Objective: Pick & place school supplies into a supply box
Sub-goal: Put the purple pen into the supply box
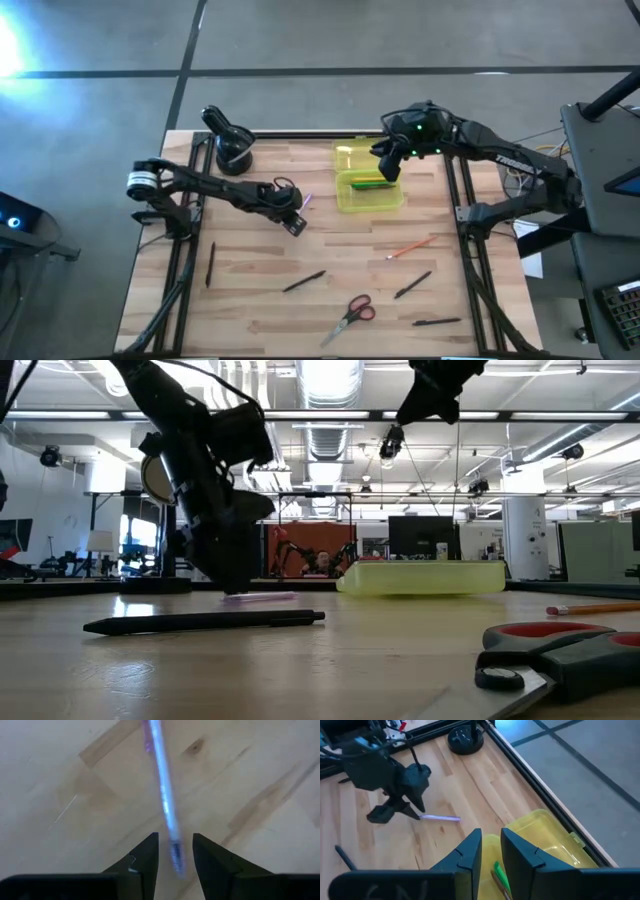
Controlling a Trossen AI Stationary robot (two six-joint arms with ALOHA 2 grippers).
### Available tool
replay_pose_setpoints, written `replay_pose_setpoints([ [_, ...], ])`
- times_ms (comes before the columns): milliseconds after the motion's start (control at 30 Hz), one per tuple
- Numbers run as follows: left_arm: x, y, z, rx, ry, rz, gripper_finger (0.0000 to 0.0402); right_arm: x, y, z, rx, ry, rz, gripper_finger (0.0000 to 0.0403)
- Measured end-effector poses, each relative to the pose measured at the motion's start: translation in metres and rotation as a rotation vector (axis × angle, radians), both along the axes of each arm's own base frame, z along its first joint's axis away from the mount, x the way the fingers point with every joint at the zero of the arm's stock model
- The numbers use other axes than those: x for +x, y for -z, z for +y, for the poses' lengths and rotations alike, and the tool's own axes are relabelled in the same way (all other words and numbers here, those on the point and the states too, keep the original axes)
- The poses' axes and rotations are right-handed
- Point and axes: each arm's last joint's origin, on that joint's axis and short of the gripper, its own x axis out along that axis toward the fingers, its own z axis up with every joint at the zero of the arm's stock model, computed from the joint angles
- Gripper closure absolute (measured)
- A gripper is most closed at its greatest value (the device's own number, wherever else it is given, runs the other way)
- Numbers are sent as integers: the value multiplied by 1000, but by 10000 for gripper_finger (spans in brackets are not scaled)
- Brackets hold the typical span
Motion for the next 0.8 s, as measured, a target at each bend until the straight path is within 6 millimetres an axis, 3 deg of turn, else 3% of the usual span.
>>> replay_pose_setpoints([
  [233,3,19,1,13,24,79,308,-8,-4,3,11,8,0,342],
  [433,0,27,-3,26,87,150,386,-9,-5,4,12,8,-6,344],
  [533,-1,21,-3,34,111,136,390,-10,-4,4,17,7,5,344],
  [800,-19,-18,-6,69,171,82,392,-4,-3,9,34,-94,-17,344],
])
